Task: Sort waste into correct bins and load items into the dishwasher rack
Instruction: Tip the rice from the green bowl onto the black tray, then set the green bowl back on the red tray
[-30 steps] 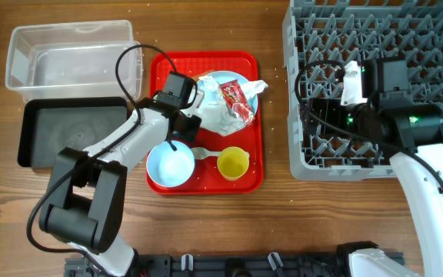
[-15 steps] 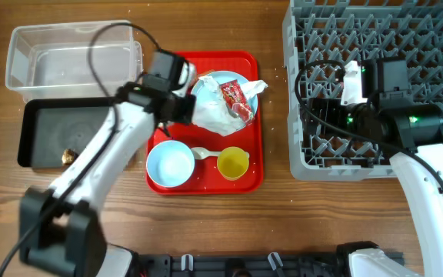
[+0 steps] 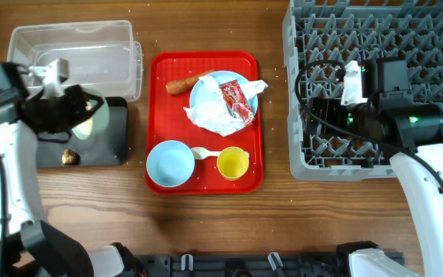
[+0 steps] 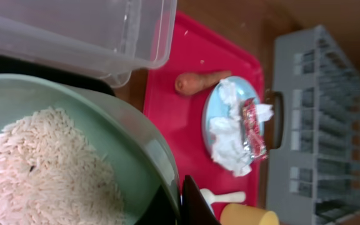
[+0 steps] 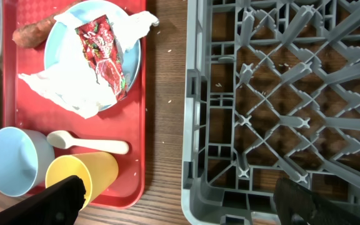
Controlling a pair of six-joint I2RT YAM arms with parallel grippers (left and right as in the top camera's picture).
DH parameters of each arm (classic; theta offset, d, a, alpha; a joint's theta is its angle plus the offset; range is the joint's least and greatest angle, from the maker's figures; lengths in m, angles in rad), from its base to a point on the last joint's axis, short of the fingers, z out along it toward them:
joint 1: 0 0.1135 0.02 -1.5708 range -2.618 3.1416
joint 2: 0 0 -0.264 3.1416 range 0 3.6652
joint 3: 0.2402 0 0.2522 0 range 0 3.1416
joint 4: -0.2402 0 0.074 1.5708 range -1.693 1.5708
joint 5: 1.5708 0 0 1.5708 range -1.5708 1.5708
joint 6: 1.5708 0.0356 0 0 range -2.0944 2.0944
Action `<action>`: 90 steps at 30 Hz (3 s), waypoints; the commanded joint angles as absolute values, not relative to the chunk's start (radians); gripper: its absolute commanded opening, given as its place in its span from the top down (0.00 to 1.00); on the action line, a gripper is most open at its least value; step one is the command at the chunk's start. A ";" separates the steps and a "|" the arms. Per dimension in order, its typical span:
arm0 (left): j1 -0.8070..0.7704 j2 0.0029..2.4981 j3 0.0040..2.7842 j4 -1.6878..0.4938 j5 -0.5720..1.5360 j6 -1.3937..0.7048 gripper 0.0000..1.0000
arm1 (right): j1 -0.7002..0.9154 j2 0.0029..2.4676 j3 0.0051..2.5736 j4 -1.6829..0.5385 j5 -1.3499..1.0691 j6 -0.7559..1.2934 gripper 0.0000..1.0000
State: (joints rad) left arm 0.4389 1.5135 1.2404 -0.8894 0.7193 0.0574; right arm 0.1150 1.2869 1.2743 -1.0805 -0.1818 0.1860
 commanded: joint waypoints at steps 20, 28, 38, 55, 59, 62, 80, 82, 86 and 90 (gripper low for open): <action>0.806 1.977 1.176 -0.714 1.576 0.140 0.96 | 0.120 1.293 1.294 -1.087 -0.179 0.213 0.00; 0.808 1.975 1.182 -0.708 1.576 -0.050 0.96 | 0.120 1.293 1.294 -1.096 -0.180 0.213 0.00; 0.811 1.967 1.182 -0.726 1.576 -0.087 0.96 | 0.120 1.293 1.294 -1.097 -0.179 0.213 0.00; 0.272 1.470 1.182 -0.720 0.866 -0.057 0.96 | 0.120 1.293 1.294 -1.100 -0.179 0.211 0.00; -0.005 1.486 1.182 -0.714 0.485 -0.057 0.96 | 0.120 1.293 1.294 -1.097 -0.179 0.212 0.00; -0.200 1.533 1.182 -0.690 0.221 -0.057 0.96 | 0.120 1.293 1.294 -1.097 -0.179 0.211 0.00; -0.388 1.781 1.182 -0.649 0.035 -0.094 0.36 | 0.120 1.293 1.294 -1.093 -0.179 0.210 0.00; -0.388 1.777 1.189 -0.640 0.031 -0.094 0.29 | 0.120 1.293 1.294 -1.093 -0.179 0.210 0.00; -0.386 1.750 1.317 -0.668 0.031 -0.090 0.19 | 0.120 1.293 1.294 -1.092 -0.179 0.210 0.00; -0.360 1.748 1.563 -0.698 0.028 0.001 0.17 | 0.120 1.293 1.294 -1.091 -0.179 0.210 0.00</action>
